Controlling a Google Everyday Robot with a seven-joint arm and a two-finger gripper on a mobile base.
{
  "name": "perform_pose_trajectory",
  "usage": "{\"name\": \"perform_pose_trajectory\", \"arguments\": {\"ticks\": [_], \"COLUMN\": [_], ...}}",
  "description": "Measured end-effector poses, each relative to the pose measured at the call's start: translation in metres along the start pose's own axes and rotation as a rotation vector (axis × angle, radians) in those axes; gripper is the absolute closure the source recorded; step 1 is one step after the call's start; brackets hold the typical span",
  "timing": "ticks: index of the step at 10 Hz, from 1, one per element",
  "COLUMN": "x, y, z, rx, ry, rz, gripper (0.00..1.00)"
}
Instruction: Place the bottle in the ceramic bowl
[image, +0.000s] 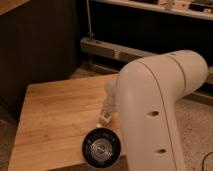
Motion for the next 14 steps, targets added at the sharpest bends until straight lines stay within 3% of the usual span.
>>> {"name": "perform_pose_trajectory", "arguments": {"ticks": [4, 6, 11, 14], "x": [0.009, 0.011, 0.039, 0.063], "y": [0.017, 0.024, 0.042, 0.044], "z": [-0.006, -0.022, -0.125, -0.149], "rx": [-0.011, -0.029, -0.054, -0.074], "ry": [-0.003, -0.024, -0.112, -0.1], "rz": [-0.054, -0.091, -0.252, -0.333], "gripper": [1.0, 1.0, 1.0, 1.0]}}
